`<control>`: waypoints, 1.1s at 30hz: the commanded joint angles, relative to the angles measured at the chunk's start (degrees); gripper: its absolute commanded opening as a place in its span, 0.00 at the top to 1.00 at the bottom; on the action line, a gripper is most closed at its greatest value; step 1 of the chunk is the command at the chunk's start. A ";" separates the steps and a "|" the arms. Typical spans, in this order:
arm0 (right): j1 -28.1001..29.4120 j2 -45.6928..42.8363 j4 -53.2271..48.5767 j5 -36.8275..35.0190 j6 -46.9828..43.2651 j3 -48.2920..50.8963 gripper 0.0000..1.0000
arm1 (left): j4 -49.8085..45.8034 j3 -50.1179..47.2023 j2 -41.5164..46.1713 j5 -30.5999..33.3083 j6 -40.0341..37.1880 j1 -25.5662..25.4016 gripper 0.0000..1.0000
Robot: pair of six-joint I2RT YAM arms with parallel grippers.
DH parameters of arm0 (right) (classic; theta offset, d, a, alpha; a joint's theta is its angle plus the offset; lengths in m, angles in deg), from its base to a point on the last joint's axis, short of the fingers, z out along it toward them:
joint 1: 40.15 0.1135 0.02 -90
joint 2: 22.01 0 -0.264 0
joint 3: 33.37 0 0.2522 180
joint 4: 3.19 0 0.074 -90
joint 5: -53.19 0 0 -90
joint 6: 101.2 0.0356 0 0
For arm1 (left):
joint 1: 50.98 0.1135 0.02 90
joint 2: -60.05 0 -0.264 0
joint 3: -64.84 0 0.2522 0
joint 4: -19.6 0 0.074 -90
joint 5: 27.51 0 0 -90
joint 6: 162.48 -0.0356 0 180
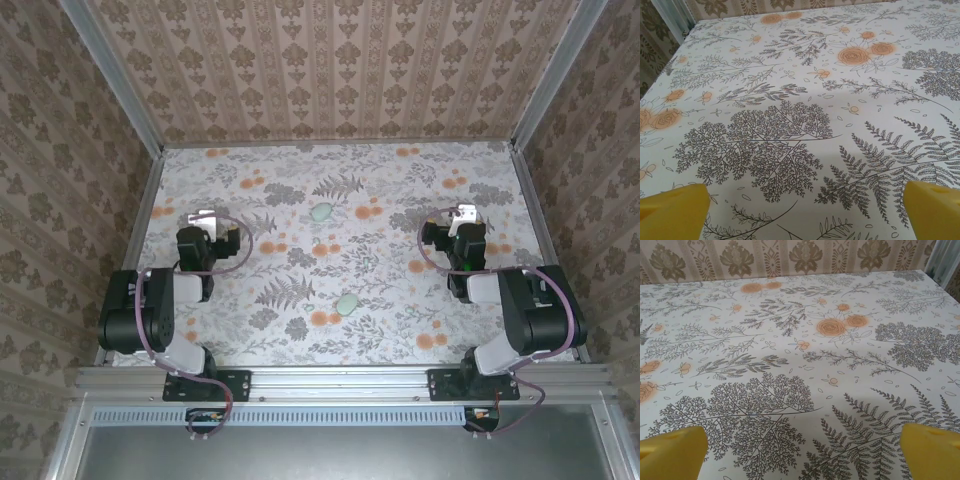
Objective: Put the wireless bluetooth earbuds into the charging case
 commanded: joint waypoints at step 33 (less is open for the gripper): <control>0.31 0.30 -0.95 1.62 -0.68 -1.21 0.00 | 1.78 0.57 0.32 0.96 -1.19 -0.61 0.00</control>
